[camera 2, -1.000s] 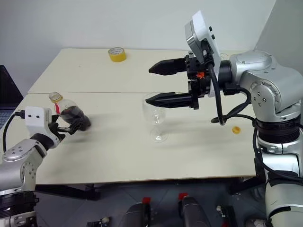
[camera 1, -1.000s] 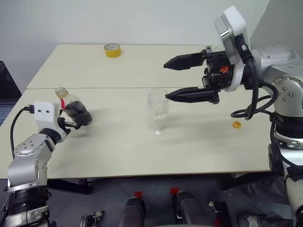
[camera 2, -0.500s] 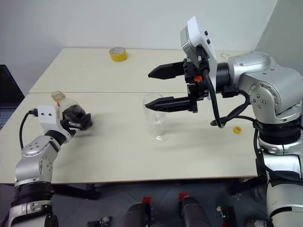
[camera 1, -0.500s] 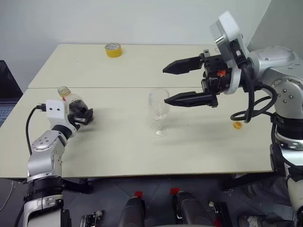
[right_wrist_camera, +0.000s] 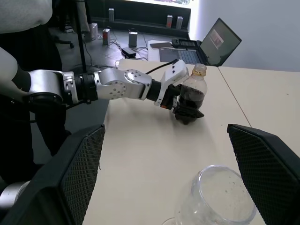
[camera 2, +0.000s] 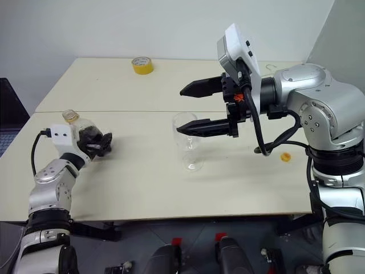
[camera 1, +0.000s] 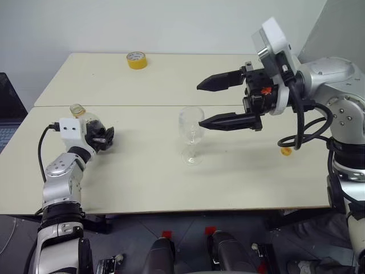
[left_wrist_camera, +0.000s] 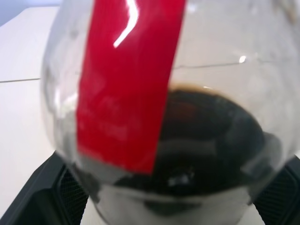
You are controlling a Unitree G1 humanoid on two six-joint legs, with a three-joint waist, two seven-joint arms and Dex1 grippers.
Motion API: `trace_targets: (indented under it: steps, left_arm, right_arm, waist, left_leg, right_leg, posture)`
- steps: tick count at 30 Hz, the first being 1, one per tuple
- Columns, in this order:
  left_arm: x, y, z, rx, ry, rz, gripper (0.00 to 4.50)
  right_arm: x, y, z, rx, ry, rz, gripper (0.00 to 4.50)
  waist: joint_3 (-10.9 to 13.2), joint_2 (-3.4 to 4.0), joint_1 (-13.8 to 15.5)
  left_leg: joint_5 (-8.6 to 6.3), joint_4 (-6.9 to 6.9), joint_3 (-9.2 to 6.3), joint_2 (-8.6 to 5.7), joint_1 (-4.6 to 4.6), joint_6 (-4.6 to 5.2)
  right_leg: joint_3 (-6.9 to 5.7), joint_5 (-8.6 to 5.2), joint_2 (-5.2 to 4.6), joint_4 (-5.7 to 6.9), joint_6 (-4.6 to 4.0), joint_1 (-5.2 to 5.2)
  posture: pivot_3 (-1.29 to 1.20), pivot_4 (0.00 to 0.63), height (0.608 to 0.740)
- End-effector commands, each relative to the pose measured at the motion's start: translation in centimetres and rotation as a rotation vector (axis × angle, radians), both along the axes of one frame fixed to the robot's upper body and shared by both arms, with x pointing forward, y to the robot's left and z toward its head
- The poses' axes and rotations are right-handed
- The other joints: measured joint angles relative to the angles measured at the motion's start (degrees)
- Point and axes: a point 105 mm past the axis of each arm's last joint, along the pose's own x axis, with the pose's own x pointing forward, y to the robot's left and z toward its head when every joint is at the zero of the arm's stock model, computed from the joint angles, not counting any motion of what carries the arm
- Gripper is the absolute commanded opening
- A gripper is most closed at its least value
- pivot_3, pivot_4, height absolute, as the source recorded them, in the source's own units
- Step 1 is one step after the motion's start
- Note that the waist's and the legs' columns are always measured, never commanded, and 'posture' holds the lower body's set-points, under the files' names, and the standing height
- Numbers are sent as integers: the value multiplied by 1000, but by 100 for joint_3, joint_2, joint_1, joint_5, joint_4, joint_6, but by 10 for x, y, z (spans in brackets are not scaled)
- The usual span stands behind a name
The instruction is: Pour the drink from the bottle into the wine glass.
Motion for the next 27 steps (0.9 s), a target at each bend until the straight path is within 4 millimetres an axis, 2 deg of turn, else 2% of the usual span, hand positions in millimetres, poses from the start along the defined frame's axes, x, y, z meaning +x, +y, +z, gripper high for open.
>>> trace_targets:
  steps: [1,9,10,13,27]
  left_arm:
    - [4,-3,13,14,-64,-28,4500]
    - [7,-4,9,12,-69,-26,4500]
    - [7,-4,9,13,-69,-26,4097]
    - [6,-5,7,16,-63,-35,3326]
    - [5,-6,7,21,-61,-39,3326]
  right_arm:
    - [-4,-1,6,-8,-55,2,4461]
    - [-2,-1,6,-21,-67,-11,4461]
    - [-2,0,6,-22,-69,-12,4500]
    - [-2,0,6,-24,-71,-13,4500]
    - [0,-1,5,-32,-82,-18,4500]
  waist:
    - [0,0,-2]
    - [0,0,-1]
    - [0,0,0]
    - [0,0,1]
    - [0,0,2]
  left_leg:
    - [0,0,0,0,0,0]
    - [0,0,-1,0,0,0]
    - [0,0,-1,0,0,0]
    - [0,0,-2,0,0,0]
    - [0,0,-2,0,0,0]
  right_leg:
    - [-1,0,0,-1,0,0]
    - [0,0,0,0,0,0]
    - [-1,0,0,0,0,0]
    - [-2,0,0,0,0,0]
    - [-1,0,0,1,0,0]
  posture:
    - [0,150,740]
    - [0,150,740]
    - [0,150,740]
    - [0,150,740]
    - [0,150,740]
